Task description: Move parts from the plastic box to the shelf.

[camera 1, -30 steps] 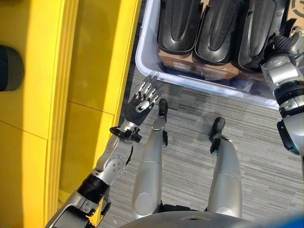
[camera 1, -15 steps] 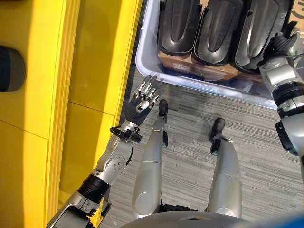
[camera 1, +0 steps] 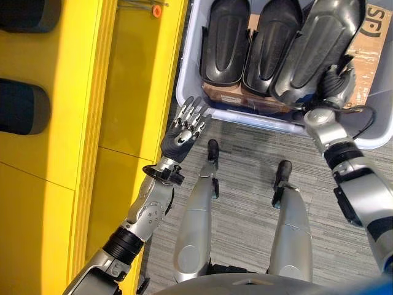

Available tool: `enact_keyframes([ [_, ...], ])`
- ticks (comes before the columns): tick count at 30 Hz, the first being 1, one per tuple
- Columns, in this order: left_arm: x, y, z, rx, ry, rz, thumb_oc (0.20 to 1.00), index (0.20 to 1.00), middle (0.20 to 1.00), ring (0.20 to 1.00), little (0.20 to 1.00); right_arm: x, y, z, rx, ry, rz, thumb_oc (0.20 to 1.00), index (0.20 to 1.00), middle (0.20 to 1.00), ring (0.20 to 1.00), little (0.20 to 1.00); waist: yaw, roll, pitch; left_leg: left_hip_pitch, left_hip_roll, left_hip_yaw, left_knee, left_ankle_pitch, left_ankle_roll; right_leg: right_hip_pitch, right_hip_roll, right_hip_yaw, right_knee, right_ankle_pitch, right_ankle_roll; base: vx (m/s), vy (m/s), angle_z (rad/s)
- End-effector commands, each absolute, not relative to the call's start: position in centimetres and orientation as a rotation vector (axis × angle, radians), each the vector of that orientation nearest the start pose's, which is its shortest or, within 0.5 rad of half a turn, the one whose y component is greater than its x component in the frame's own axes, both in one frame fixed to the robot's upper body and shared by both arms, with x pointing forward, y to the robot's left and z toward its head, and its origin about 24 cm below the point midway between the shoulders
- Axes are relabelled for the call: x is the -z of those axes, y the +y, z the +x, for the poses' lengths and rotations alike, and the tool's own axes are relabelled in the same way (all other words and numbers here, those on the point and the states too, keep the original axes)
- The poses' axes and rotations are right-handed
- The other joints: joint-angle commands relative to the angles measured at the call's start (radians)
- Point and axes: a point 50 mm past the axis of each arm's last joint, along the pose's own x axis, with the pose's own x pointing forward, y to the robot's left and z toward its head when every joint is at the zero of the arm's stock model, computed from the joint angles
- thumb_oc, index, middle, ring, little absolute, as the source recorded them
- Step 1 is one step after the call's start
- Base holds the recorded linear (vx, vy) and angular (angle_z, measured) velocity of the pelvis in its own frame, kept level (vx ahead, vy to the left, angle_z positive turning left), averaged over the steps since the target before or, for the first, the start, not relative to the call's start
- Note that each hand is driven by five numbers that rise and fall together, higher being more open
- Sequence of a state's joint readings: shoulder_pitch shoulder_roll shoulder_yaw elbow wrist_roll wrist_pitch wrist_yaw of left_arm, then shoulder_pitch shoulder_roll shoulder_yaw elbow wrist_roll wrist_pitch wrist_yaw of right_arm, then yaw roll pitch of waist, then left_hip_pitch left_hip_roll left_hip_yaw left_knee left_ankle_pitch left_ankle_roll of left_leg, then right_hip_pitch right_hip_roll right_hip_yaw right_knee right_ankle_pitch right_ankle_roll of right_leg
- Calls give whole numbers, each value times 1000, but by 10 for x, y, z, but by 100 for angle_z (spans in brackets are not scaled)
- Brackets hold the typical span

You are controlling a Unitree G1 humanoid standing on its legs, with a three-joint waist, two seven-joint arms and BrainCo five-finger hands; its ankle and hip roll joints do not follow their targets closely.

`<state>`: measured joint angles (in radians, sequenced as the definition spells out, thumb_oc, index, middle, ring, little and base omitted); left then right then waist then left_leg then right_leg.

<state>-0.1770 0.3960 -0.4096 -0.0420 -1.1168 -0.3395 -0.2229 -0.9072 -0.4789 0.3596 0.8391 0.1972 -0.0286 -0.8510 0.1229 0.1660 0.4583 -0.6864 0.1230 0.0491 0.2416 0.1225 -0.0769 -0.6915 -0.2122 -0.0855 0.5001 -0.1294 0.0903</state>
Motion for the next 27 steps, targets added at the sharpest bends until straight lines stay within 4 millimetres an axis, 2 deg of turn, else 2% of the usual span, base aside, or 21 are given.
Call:
enact_keyframes([
  [1,-117,130,262,558,-405,-726,1000,1000,1000,1000,1000,-215,-212,381,781,-520,-338,200,200,200,200,200,-4,-13,62,78,-72,31,-39,-102,43,94,65,-71,0,-68,-52,-6,10,-7],
  [5,-115,134,261,542,-404,-733,1000,1000,1000,1000,1000,-226,-204,372,767,-600,-312,200,200,200,200,200,-22,-23,62,148,-61,40,-63,-104,38,153,63,-67,-28,-67,-50,-16,13,-13],
  [6,-118,135,261,543,-414,-730,1000,1000,1000,1000,1000,-232,-202,370,761,-630,-307,200,200,200,200,200,-21,-21,62,147,-49,47,-73,-80,42,151,69,-73,-44,-40,-57,-63,-3,-10],
  [9,-114,138,261,533,-397,-731,1000,1000,1000,1000,1000,-241,-199,364,746,-675,-308,200,200,200,200,200,-32,-30,62,224,-42,49,-85,-89,37,225,64,-70,-66,-40,-53,8,-21,-10],
  [17,-107,146,258,508,-377,-731,1000,1000,1000,1000,1000,-247,-202,356,709,-694,-289,200,200,200,200,200,-45,-44,62,367,-24,50,-115,-97,25,372,63,-71,-109,-43,-53,40,-13,-7],
  [22,-101,150,255,491,-352,-725,1000,1000,1000,1000,1000,-241,-198,357,561,-634,-290,200,200,200,200,200,-44,-59,34,441,-15,39,-142,-93,16,468,66,-83,-149,-43,-56,64,-3,-2],
  [27,-89,157,250,453,-298,-715,1000,1000,1000,1000,1000,-217,-179,360,289,-465,-172,200,200,200,200,200,-29,-83,-24,493,5,23,-179,-72,0,553,74,-99,-200,-37,-58,98,2,9],
])
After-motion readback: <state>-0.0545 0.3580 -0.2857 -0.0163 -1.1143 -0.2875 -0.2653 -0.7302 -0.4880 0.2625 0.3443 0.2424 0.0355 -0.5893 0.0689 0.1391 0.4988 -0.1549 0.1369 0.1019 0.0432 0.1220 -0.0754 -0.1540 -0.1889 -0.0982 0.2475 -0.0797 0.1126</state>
